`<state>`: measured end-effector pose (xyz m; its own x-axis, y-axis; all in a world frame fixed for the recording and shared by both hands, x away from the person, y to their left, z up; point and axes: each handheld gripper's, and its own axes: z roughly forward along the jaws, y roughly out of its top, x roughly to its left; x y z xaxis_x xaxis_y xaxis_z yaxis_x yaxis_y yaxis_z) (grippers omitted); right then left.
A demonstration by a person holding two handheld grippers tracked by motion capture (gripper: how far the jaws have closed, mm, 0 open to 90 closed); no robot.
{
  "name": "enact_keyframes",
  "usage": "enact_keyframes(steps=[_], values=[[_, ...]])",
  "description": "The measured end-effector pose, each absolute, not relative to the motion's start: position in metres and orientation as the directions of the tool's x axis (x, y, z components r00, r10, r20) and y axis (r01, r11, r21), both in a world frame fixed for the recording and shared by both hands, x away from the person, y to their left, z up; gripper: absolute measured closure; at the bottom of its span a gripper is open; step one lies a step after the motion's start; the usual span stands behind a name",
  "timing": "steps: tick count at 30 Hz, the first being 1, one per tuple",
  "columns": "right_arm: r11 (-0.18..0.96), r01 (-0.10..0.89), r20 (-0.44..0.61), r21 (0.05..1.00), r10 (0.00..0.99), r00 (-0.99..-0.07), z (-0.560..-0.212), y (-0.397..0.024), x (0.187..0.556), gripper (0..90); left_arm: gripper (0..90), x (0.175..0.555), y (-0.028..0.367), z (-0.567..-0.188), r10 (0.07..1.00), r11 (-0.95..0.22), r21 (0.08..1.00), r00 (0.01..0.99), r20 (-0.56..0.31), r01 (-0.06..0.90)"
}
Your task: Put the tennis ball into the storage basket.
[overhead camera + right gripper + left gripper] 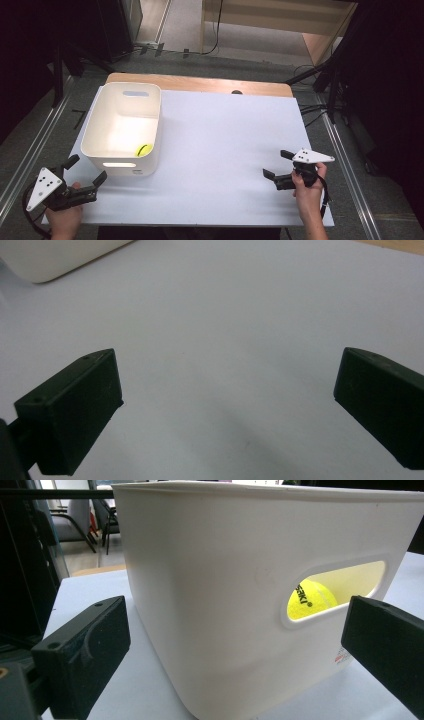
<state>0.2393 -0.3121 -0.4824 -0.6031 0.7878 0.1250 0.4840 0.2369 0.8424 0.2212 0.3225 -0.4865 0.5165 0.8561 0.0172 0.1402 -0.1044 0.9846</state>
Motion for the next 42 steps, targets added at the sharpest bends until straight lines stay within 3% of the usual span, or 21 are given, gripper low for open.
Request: enact_keyframes(steps=[42], values=[[0.069, 0.448, 0.179, 0.891, 0.854, -0.488, -0.508, -0.366, 0.192, 0.0, 0.0, 0.221, 0.322, -0.486, 0.855, -0.116, 0.984, 0.518, 0.028, 0.139]])
